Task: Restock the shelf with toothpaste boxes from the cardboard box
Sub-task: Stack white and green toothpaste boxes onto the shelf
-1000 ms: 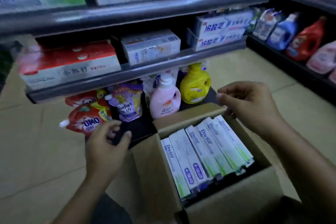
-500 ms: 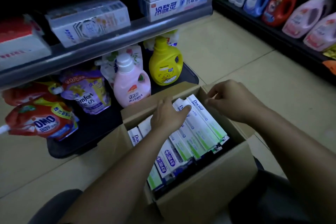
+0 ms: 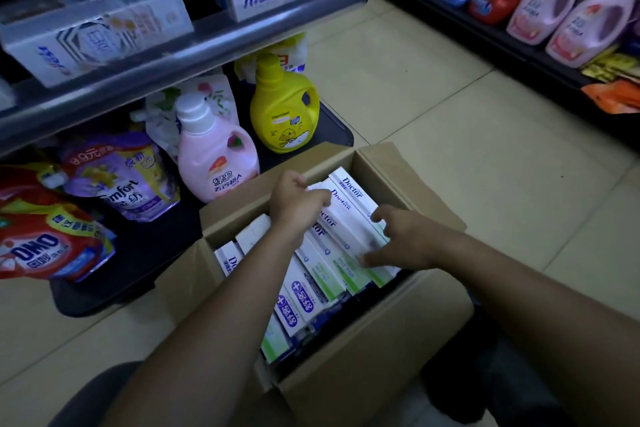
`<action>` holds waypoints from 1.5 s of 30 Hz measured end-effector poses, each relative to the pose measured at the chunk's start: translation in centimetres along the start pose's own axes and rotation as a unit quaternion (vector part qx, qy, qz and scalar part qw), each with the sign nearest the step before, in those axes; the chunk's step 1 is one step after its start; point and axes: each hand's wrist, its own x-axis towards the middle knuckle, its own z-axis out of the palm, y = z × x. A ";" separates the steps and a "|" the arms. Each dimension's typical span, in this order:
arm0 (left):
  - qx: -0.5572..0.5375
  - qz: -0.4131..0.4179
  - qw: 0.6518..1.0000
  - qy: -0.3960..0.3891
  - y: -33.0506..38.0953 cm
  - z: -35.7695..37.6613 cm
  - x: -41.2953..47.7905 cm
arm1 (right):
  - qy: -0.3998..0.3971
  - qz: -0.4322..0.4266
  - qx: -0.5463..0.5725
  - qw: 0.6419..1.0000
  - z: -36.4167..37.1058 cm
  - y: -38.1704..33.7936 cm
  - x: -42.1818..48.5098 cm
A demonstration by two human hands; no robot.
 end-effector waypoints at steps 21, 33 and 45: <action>0.050 0.039 0.995 -0.083 -1.8 -4.8 2.1 | 0.198 -0.116 0.442 0.867 -6.2 2.1 -3.2; 0.507 0.311 0.780 -0.191 -2.1 -5.0 4.6 | 0.189 -0.088 0.469 0.858 -6.8 2.4 -4.2; 0.151 0.181 0.911 -0.337 -1.5 -11.5 0.5 | 0.187 -0.151 0.518 0.821 -8.5 0.9 -3.9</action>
